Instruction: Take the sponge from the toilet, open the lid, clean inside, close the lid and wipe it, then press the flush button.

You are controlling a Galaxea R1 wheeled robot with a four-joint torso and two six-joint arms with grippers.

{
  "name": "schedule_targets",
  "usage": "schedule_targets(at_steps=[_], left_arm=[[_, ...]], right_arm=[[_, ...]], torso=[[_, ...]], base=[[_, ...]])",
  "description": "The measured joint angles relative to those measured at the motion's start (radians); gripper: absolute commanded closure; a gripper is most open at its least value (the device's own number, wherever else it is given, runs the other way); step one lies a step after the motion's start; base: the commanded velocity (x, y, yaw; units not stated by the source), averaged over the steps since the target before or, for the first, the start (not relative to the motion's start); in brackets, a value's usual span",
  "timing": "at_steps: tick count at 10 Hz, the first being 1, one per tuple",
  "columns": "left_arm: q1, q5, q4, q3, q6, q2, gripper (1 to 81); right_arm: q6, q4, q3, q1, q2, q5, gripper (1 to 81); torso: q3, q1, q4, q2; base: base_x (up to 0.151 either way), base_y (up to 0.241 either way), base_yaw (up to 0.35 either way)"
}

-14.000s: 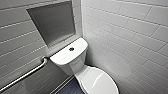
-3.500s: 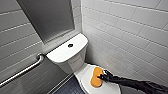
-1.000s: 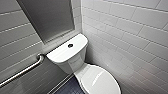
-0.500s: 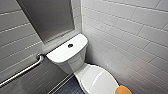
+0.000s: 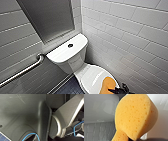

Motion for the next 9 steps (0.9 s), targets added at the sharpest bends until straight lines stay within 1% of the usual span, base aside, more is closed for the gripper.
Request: schedule_targets(at_steps=[4,6,9], left_arm=[[-0.004,0.000,0.000,0.000,0.000,0.001,1.0],[-0.004,-0.001,0.000,0.000,0.000,0.002,1.0],[-0.004,-0.001,0.000,0.000,0.000,0.001,1.0]], right_arm=[[0.001,-0.004,-0.217,0.123,0.224,-0.149,81.1],[0.001,-0.007,-0.341,0.148,0.322,-0.211,81.1],[0.002,-0.013,-0.528,0.178,0.459,-0.277,81.1]], torso=[[0.000,0.000,0.000,0.000],[0.000,0.000,0.000,0.000],[0.000,0.000,0.000,0.000]], base=[[0.000,0.000,0.000],[0.000,0.000,0.000],[0.000,0.000,0.000]])
